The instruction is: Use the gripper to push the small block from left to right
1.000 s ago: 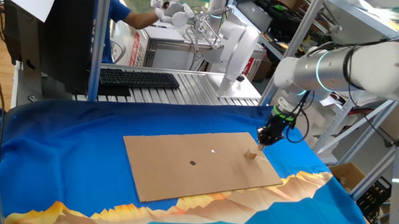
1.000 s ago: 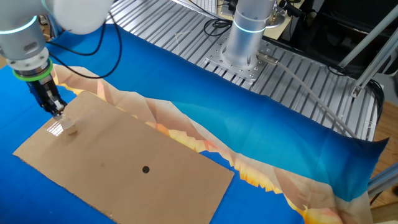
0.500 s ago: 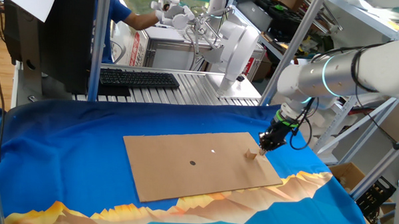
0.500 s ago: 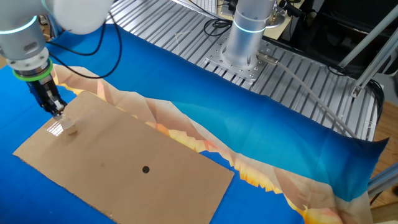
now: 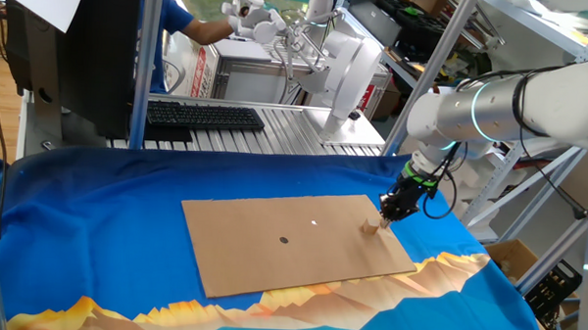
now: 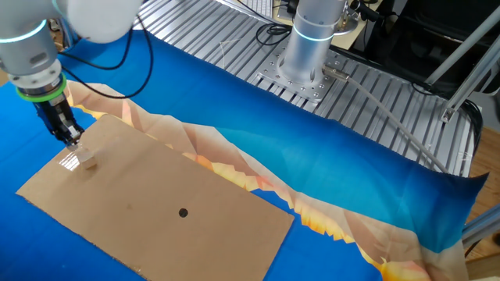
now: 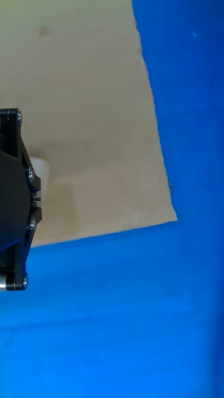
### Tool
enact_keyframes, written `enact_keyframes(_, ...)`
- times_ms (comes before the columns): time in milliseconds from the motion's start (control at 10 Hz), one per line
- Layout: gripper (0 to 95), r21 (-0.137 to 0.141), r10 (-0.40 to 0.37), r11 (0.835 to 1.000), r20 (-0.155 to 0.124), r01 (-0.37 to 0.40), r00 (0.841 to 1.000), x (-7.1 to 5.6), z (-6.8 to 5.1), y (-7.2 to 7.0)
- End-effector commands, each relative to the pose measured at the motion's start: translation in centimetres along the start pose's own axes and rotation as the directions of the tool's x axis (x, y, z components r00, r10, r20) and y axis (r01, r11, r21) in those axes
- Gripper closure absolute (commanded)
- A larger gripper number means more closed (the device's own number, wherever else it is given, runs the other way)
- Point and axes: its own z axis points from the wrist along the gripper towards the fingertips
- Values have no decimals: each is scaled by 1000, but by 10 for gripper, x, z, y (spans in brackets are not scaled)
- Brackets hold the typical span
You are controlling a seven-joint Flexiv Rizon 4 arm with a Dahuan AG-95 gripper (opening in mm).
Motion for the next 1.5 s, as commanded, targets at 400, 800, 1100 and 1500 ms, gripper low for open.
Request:
enact_keyframes(400,950,-4,8,1000,-4,-8,1000,-1,5,3)
enact_keyframes(800,950,-3,15,1000,-4,-15,1000,-1,10,5)
enact_keyframes(1100,950,-2,20,1000,-1,-20,1000,-4,17,8)
enact_keyframes(1500,950,-2,37,999,0,-37,999,-3,19,15)
